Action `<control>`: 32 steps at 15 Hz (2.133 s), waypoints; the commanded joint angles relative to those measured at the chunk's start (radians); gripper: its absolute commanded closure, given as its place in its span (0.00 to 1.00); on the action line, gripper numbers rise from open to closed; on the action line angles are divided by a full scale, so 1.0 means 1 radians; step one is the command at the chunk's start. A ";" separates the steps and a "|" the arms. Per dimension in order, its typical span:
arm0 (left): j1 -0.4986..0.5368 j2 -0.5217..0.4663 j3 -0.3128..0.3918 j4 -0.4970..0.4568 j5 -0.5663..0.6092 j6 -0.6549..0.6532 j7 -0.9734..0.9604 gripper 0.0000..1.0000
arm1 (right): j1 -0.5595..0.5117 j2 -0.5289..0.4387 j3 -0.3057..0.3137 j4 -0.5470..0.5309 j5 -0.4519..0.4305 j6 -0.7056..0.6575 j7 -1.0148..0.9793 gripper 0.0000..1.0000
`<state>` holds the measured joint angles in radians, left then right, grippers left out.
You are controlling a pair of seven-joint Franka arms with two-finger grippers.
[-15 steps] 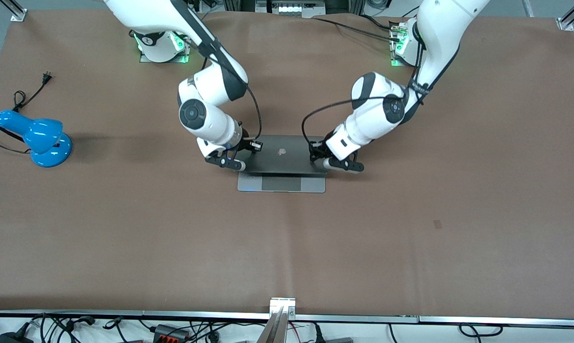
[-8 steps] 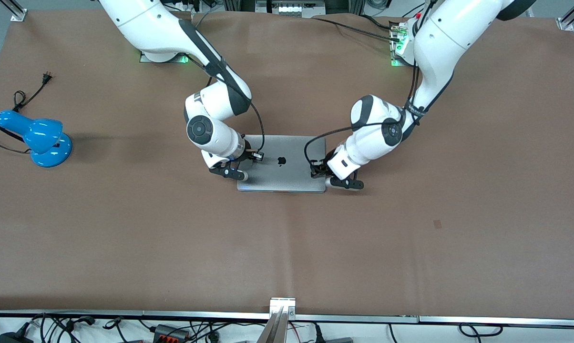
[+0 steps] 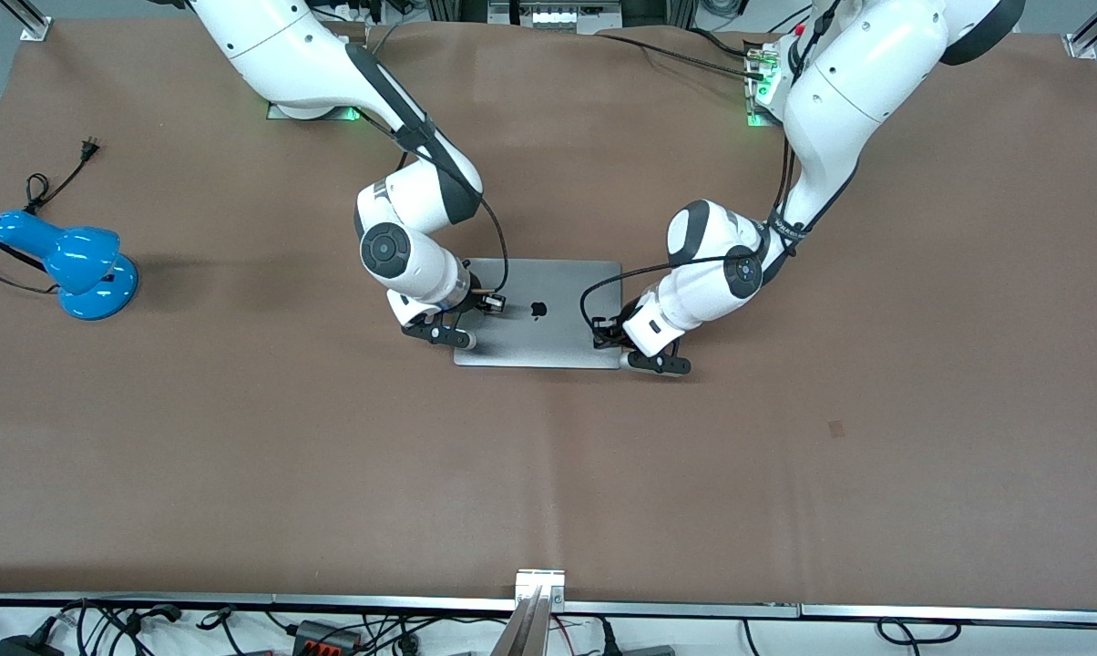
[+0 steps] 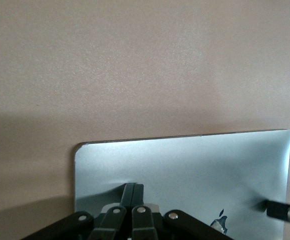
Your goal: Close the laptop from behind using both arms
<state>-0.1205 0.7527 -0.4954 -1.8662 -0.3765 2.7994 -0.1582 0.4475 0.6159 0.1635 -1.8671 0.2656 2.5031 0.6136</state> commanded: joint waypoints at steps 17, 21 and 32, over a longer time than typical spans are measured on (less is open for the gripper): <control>0.125 -0.424 0.112 0.145 0.465 -0.938 0.071 1.00 | -0.496 -0.312 -0.015 0.381 -0.178 -0.937 -0.515 1.00; 0.148 -0.424 0.113 0.364 0.510 -1.242 0.072 0.98 | -0.550 -0.312 -0.016 0.486 -0.304 -1.039 -0.721 1.00; 0.085 -0.712 0.399 0.242 0.380 -1.245 0.115 0.00 | -0.690 -0.626 0.070 0.178 -0.284 -0.829 -0.753 0.00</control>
<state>-0.0136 0.1820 -0.1520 -1.4506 0.0320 1.4400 -0.0526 -0.2126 0.0430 0.2061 -1.6349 -0.0145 1.6482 -0.1296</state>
